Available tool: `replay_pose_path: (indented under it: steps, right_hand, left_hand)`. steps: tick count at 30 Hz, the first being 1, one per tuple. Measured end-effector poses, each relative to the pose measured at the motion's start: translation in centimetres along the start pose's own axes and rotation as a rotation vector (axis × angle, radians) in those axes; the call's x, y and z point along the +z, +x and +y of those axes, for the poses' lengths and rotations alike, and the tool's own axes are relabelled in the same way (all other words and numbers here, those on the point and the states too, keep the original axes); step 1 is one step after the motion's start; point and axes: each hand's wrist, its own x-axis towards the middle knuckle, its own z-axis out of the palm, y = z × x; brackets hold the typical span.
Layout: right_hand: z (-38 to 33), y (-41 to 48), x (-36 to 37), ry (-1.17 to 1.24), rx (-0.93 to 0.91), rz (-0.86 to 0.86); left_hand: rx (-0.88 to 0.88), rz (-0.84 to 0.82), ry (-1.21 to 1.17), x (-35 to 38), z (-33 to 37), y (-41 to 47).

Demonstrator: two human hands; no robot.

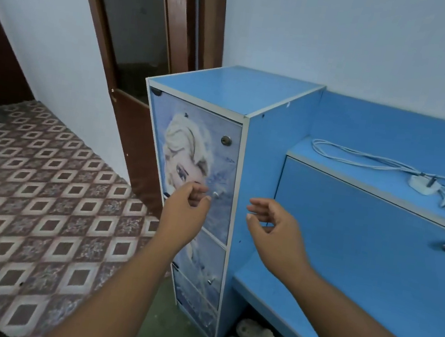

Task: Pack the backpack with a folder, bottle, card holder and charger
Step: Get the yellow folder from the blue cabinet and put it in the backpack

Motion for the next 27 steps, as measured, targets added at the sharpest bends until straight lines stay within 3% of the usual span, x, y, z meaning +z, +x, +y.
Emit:
replay_pose_path:
  steps: [8,13,21,27]
  right_hand:
    - [-0.6,0.6,2.5,-0.054,0.033,0.106]
    - [-1.2,0.7,3.9,-0.068,0.061,0.181]
    - [-1.7,0.5,5.4,-0.098,0.049,0.264]
    - [-2.0,1.5,7.2,-0.097,0.033,0.254]
  left_hand:
    - [-0.026,-0.087,-0.052,1.3,-1.4,3.1]
    - [-0.03,-0.223,-0.085,1.9,-2.0,4.7]
    - [-0.031,-0.197,-0.214,1.8,-1.9,4.9]
    - [-0.012,-0.195,-0.393,-3.3,-5.9,2.6]
